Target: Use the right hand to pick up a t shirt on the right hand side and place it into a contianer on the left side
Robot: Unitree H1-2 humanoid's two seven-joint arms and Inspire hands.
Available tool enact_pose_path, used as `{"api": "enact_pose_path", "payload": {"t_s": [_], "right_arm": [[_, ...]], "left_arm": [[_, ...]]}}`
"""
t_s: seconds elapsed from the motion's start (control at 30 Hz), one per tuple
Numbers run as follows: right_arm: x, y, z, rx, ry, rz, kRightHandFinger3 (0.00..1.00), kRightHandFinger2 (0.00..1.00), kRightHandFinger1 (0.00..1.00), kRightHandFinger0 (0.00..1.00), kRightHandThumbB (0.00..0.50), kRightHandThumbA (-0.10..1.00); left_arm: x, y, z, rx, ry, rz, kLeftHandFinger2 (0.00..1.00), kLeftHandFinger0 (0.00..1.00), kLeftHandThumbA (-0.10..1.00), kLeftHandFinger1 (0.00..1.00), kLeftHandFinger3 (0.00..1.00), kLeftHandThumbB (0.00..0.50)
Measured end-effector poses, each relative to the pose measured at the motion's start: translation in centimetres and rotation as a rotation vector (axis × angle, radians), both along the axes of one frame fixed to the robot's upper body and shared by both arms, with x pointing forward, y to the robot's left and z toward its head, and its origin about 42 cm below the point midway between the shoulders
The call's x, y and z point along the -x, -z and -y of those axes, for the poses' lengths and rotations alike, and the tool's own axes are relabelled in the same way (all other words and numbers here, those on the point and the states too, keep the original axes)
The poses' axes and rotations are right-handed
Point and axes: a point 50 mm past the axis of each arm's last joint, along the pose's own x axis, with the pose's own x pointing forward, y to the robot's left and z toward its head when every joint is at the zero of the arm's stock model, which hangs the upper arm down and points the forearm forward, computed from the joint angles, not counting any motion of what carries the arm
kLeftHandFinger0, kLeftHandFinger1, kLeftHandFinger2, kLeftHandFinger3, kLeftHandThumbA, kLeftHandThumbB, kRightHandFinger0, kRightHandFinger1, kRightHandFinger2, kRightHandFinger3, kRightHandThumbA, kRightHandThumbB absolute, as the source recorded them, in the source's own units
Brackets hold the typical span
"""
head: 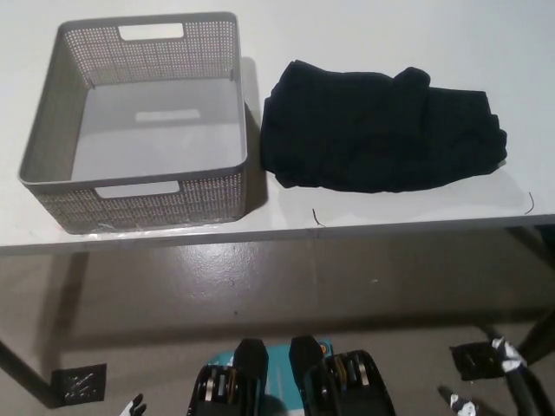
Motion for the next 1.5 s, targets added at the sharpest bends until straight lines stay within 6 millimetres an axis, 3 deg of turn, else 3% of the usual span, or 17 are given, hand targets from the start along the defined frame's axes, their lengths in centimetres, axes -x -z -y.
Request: {"api": "enact_pose_path", "payload": {"t_s": [0.1,0.13,0.2,0.33,0.43,0.57,0.77,0.9,1.03,1.2,1.5], "right_arm": [[-1.0,-3.3,-0.3,0.029,0.004,0.112,1.00,1.00,1.00,1.00,0.500,0.79],[-1.8,-5.2,-0.3,0.053,0.009,0.177,1.00,1.00,1.00,1.00,0.500,0.78],[-2.9,-7.3,-0.3,0.081,0.018,0.243,1.00,1.00,1.00,1.00,0.500,0.86],[-7.2,-14.8,-0.6,0.188,0.037,0.467,1.00,1.00,1.00,1.00,0.500,0.85],[-9.7,-18.6,-1.2,0.255,0.054,0.557,1.00,1.00,1.00,1.00,0.500,0.86],[-12.4,-21.7,-2.3,0.328,0.083,0.597,1.00,1.00,1.00,1.00,0.500,0.95],[-16.8,-22.1,-3.4,0.444,0.106,0.505,1.00,1.00,1.00,1.00,0.500,0.88],[-20.1,-23.0,-3.4,0.525,0.122,0.454,1.00,1.00,1.00,1.00,0.500,0.95],[-22.6,-23.6,-3.5,0.618,0.125,0.404,1.00,1.00,1.00,1.00,0.500,1.00],[-24.2,-23.1,-3.6,0.715,0.127,0.304,1.00,1.00,1.00,1.00,0.500,1.00],[-25.9,-19.8,-4.3,0.783,0.122,0.120,1.00,1.00,1.00,1.00,0.500,1.00]], "left_arm": [[0.3,0.1,0.0,0.000,0.000,-0.008,0.97,0.85,1.00,0.94,1.00,0.170],[0.4,0.2,0.0,0.000,0.000,-0.011,0.97,0.85,1.00,0.94,1.00,0.179],[0.5,0.2,0.0,0.001,-0.001,-0.012,0.96,0.86,1.00,0.94,1.00,0.176],[0.5,0.2,0.2,0.003,0.004,-0.007,0.95,0.86,1.00,0.94,1.00,0.162],[0.5,0.1,0.3,0.004,0.007,0.001,0.96,0.88,1.00,0.95,1.00,0.175],[0.4,0.0,0.3,0.005,0.009,0.012,0.99,0.88,1.00,0.96,1.00,0.168],[0.2,-0.2,0.2,0.006,0.015,0.030,0.98,0.86,1.00,0.94,1.00,0.181],[-0.9,-0.6,0.4,0.003,0.024,0.056,0.96,0.88,1.00,0.94,1.00,0.208],[-1.4,-0.8,0.4,0.000,0.030,0.071,0.97,0.88,1.00,0.94,1.00,0.196],[-1.4,-0.9,0.4,0.000,0.032,0.072,0.95,0.86,1.00,0.91,1.00,0.201],[-1.4,-0.9,0.3,-0.007,0.039,0.073,0.97,0.87,1.00,0.95,1.00,0.201]]}}
